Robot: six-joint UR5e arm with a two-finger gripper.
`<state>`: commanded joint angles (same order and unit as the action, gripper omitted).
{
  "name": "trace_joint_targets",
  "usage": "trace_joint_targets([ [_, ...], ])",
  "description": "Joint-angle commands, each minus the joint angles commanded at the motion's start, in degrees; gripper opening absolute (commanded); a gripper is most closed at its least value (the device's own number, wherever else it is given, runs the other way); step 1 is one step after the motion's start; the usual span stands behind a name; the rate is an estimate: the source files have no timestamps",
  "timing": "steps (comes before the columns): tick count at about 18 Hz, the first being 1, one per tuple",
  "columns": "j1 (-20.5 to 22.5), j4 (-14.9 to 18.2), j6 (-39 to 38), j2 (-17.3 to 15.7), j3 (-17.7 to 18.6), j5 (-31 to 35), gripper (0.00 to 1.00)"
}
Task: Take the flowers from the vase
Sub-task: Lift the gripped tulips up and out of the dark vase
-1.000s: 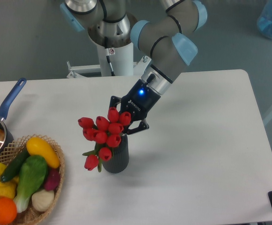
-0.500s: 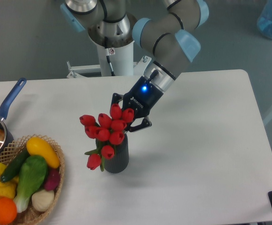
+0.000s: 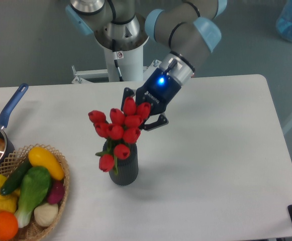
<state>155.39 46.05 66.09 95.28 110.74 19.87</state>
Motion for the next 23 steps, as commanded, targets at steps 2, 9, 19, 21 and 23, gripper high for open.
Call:
trace_joint_targets([
  [2, 0.09, 0.0, -0.09, -0.27, 0.0, -0.62, 0.29],
  [9, 1.84, 0.0, -0.18, -1.41, -0.79, -5.44, 0.29],
  [19, 6.41, 0.0, -0.87, -2.64, -2.46, -11.95, 0.29],
  [21, 7.12, 0.09, -2.45, -2.73, -3.33, -13.09, 0.29],
  [23, 7.64, 0.09, -4.56, -2.81, -4.3, -13.19, 0.29],
])
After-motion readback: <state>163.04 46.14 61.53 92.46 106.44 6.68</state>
